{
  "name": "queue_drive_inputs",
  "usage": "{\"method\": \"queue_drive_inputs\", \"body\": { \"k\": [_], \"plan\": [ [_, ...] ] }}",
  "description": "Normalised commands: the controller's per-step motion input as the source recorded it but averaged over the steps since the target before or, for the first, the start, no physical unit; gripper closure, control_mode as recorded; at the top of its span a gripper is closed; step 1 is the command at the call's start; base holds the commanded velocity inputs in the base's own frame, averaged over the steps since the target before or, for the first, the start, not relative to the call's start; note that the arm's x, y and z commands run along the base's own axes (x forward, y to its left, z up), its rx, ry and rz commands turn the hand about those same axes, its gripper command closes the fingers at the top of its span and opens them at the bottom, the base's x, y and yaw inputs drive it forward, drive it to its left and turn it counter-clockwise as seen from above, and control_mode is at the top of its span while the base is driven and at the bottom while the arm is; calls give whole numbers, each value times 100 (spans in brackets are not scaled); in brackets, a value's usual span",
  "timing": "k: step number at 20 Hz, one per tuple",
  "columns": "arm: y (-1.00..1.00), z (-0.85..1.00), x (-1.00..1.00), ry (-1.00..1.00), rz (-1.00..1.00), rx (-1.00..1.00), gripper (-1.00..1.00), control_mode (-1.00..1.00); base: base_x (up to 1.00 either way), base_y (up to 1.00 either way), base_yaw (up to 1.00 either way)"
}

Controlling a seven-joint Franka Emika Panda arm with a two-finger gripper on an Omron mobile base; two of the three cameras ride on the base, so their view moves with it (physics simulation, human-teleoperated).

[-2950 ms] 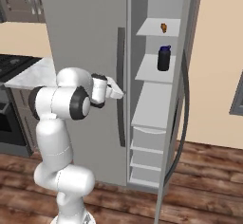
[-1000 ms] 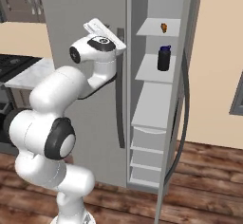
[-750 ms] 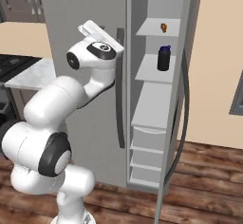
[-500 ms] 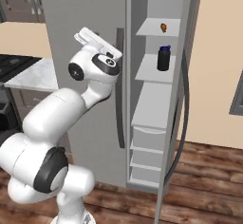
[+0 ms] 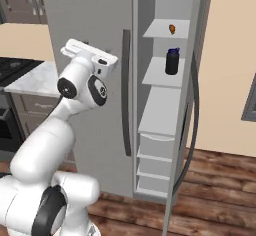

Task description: There's a chicken drumstick in the fridge that needs to be moved to the freezer for freezing. Pick up the chicken drumstick from the fridge, place it on any shelf in the freezer, and close the fridge and freezer doors when done.

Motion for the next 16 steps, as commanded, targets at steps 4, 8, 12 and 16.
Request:
{"method": "queue_drive_inputs", "body": {
  "k": [4,8,12,16],
  "plan": [
    [-4,99,-85,16,1,-19,-100,-100,0,0,0],
    [-10,97,-87,20,2,-17,-100,-100,0,0,0],
    [-14,29,-77,42,0,-15,-100,-100,0,0,0],
    [-28,-3,-90,17,0,-3,-100,-100,0,0,0]
  ]
}}
